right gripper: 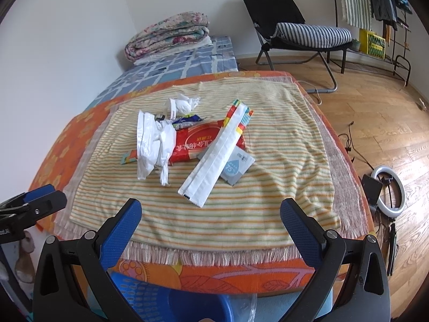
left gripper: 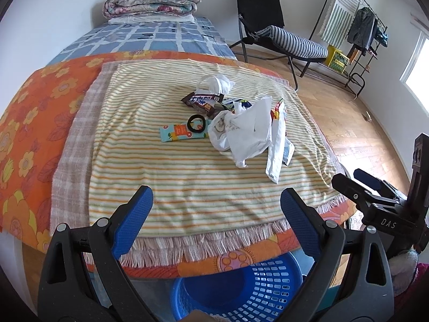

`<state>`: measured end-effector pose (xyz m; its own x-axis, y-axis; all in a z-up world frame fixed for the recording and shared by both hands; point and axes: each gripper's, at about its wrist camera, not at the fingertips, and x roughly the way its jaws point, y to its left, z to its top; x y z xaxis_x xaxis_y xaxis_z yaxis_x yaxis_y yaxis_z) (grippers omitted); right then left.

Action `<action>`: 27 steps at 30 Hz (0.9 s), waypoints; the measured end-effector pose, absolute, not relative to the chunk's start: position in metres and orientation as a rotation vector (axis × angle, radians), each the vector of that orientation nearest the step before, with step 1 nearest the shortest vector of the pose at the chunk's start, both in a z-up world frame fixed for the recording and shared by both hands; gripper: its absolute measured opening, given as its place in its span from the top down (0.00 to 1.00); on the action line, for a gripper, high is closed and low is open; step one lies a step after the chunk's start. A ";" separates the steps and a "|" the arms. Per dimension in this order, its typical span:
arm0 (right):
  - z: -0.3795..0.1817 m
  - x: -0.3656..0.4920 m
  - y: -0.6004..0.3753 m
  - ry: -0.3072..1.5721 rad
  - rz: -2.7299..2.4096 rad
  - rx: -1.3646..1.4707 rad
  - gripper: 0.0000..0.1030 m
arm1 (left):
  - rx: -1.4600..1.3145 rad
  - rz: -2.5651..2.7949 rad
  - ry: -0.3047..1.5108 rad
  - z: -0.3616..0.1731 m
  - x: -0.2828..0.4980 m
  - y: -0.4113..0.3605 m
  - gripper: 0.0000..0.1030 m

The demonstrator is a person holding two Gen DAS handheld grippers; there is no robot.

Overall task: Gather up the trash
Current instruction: 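Grasp the white plastic bag with the left tool while the right tool grasps the striped paper strip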

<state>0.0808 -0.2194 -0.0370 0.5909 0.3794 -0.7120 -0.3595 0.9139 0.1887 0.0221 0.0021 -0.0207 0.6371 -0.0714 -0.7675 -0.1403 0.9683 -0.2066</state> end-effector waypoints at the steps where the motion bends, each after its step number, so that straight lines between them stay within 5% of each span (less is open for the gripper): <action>1: -0.036 0.083 -0.219 0.829 0.432 0.021 0.01 | -0.255 0.031 0.888 -0.022 0.026 0.001 0.05; 15: -0.039 0.117 -0.205 0.832 0.435 -0.031 0.01 | -0.336 0.025 0.920 -0.034 0.070 0.020 0.08; 27: -0.058 0.180 -0.206 0.955 0.450 0.051 0.01 | -0.410 0.004 0.969 -0.054 0.117 0.036 0.23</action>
<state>0.1797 -0.2055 -0.0576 0.4925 0.3932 -0.7764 -0.3486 0.9066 0.2379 0.1175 0.0364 -0.0544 0.5722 -0.1780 -0.8006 -0.1843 0.9233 -0.3370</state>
